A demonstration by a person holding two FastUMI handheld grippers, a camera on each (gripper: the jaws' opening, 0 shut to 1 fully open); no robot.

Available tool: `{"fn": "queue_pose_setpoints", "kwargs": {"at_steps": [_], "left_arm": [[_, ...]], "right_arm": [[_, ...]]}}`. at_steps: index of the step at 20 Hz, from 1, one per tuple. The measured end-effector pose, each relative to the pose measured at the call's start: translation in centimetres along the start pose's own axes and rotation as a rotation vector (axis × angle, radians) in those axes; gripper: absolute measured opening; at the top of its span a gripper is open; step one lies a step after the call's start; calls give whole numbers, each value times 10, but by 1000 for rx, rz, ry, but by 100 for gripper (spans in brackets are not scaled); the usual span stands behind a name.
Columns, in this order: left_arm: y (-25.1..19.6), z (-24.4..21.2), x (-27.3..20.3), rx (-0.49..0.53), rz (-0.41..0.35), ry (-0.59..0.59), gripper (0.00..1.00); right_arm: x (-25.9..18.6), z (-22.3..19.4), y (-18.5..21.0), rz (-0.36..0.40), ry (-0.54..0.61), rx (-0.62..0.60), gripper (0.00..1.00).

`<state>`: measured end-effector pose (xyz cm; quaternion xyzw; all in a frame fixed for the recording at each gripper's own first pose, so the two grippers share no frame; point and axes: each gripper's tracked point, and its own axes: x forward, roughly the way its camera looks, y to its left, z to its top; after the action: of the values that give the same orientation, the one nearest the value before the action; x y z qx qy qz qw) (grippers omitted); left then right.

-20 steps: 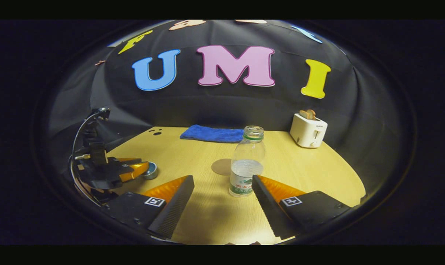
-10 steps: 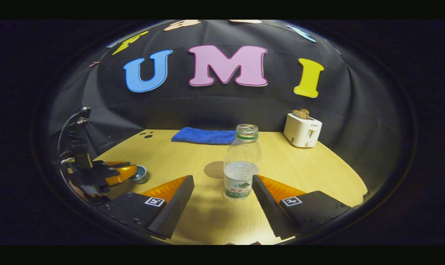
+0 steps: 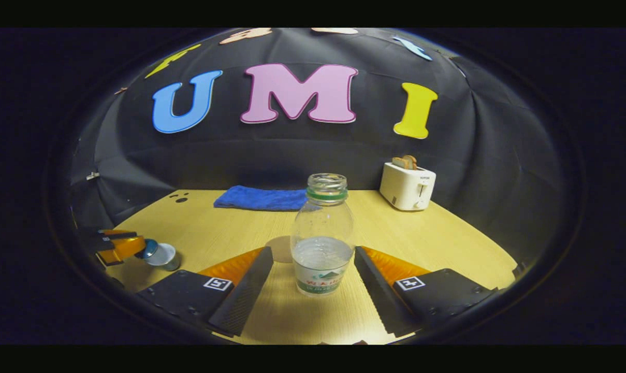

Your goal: Open the teacup lid with one hand, grasp the water bottle and pour water into the teacup with the other hand; after pouring, place the water bottle on the coaster and then close the teacup lid.

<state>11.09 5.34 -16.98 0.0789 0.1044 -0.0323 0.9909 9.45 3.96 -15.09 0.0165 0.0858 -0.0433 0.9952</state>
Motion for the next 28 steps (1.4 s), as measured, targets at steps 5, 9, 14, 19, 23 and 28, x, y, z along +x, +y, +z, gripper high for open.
{"fn": "queue_pose_setpoints", "kwargs": {"at_steps": [5, 9, 14, 19, 23, 28], "left_arm": [[-2, 0, -4, -1, 6, 13, 24], [-5, -1, 1, -20, 18, 25, 24], [-4, -3, 2, -29, 34, 37, 24], [2, -4, -1, -31, 54, 43, 24], [8, 0, -6, -55, 75, 32, 24], [27, 10, -23, -104, 121, -2, 24]], "right_arm": [[18, -5, -6, -26, -10, 34, 98], [32, -2, -6, -18, -24, 55, 98], [45, 1, -7, -11, -41, 61, 93], [48, 4, -3, 21, -51, 11, 82], [47, 4, 5, 65, -19, -80, 78], [42, 32, 22, 124, -75, -365, 72]]}}
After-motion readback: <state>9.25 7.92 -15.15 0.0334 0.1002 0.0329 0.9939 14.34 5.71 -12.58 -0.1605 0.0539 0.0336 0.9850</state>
